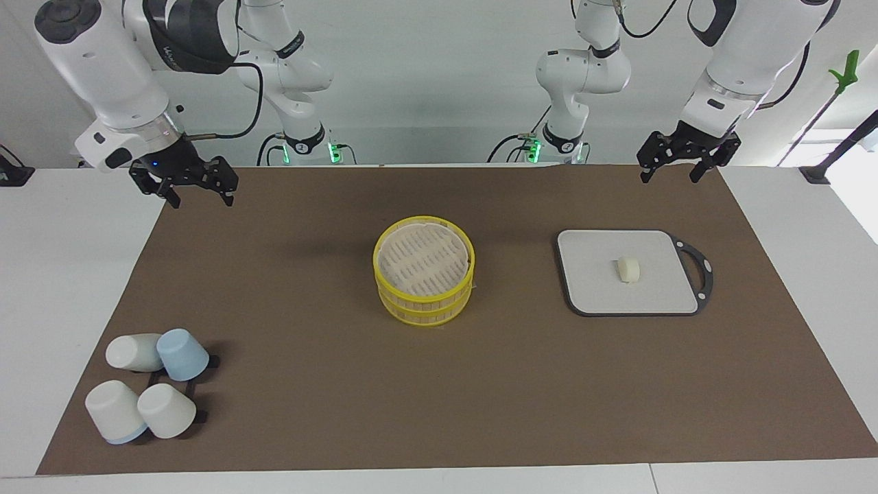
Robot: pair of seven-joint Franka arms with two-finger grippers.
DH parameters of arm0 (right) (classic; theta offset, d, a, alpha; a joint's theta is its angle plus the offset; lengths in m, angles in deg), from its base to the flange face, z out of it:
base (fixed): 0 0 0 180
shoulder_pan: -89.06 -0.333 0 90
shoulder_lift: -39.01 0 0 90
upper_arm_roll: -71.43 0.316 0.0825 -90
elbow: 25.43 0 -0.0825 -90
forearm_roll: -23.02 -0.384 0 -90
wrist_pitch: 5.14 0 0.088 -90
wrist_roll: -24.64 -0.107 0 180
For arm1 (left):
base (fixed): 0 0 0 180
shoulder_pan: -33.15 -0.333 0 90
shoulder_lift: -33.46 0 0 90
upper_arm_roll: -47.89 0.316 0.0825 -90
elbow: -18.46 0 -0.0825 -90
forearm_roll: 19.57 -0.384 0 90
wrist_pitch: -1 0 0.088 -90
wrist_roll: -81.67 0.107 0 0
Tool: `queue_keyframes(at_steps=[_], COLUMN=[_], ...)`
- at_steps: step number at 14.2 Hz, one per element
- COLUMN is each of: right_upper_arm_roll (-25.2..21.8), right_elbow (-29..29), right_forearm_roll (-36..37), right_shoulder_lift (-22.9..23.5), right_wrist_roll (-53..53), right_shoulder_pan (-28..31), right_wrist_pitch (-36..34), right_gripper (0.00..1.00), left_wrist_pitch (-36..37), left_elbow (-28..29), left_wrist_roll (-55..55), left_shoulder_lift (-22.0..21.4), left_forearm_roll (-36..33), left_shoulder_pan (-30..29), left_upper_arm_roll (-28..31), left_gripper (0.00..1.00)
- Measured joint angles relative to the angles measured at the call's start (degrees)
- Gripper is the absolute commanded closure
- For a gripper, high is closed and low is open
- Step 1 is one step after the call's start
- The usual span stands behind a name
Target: Place bun in steamer
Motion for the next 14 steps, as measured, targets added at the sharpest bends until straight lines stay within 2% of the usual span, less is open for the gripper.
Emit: queue_keyframes(at_steps=[3,6,10,14], right_upper_arm_roll=[0.8,1.2,1.5,1.3], right_elbow=[0.0,-0.6,-7.3,-10.7], right_forearm_roll=[-0.1,-2.5,-3.4,-3.3], right_shoulder_lift=[0.3,3.1,12.0,20.1], right_wrist_roll=[-3.6,-14.3,-29.5,-41.4], right_shoulder_pan=[-3.3,-11.2,-23.2,-33.8], right_wrist_pitch=[1.3,3.5,5.6,12.0], right_gripper=[0.00,0.00,0.00,0.00], left_wrist_pitch=[0.0,-1.4,-7.1,-13.4], left_elbow=[0.0,0.9,7.5,14.6], left_wrist_roll=[0.0,0.0,0.0,0.1], left_shoulder_lift=[0.0,-0.1,-1.7,-2.2], left_forearm_roll=[0.0,0.0,0.0,0.0], left_shoulder_pan=[0.0,0.0,-0.1,-0.1], left_upper_arm_roll=[0.0,0.3,0.6,0.8], left_gripper=[0.00,0.00,0.00,0.00])
